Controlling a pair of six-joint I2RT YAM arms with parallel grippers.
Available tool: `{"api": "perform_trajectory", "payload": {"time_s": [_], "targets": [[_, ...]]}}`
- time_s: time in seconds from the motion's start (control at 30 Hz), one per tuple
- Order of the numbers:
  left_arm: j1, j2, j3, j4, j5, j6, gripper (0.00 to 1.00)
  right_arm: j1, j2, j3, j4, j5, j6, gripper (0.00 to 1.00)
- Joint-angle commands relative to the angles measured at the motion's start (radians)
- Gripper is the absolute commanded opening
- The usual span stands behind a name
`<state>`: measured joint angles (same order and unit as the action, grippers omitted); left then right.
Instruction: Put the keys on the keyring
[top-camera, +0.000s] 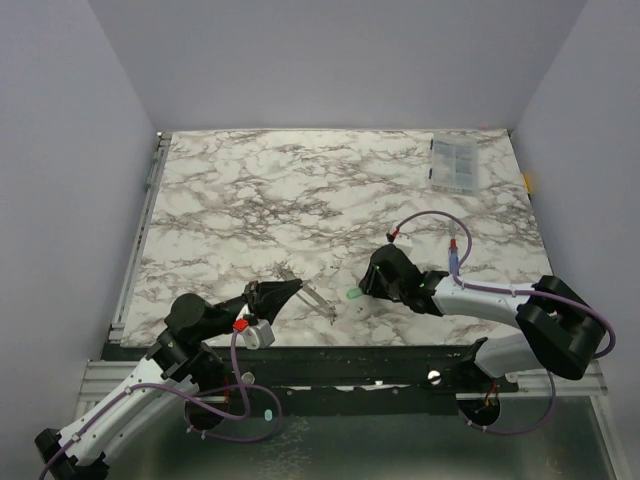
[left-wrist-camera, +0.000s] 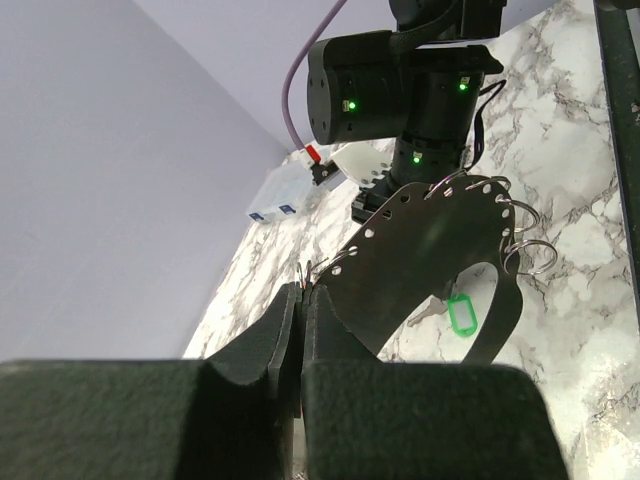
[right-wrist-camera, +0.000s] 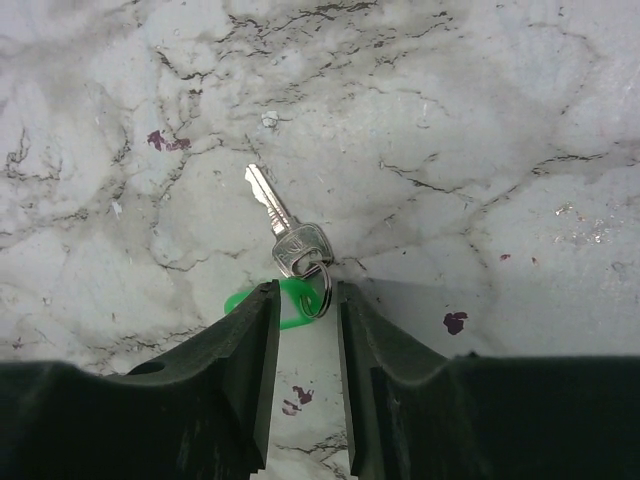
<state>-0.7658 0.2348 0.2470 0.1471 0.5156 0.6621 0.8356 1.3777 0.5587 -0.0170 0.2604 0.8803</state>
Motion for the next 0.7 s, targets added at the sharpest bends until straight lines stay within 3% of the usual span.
{"api": "perform_trajectory", "payload": {"time_s": [0.0,0.33,0.53,0.67], "targets": [[0.005,0.0,0.011,0.036,0.03,-0.007,0.0,-0.001,-0.017,-0.019,0.041,0.017,0.021,0.35],[0.004,0.002,0.011,0.037,0.035,-0.006,0.0,-0.001,-0.01,-0.029,0.056,0.019,0.028,0.34],[0.004,0.002,0.011,0.038,0.035,-0.007,0.0,-0.001,-0.001,-0.034,0.073,0.022,0.019,0.23],[0.004,0.002,0.011,0.039,0.037,-0.008,0.0,-0.001,0.01,-0.023,0.058,0.024,0.016,0.22]]}}
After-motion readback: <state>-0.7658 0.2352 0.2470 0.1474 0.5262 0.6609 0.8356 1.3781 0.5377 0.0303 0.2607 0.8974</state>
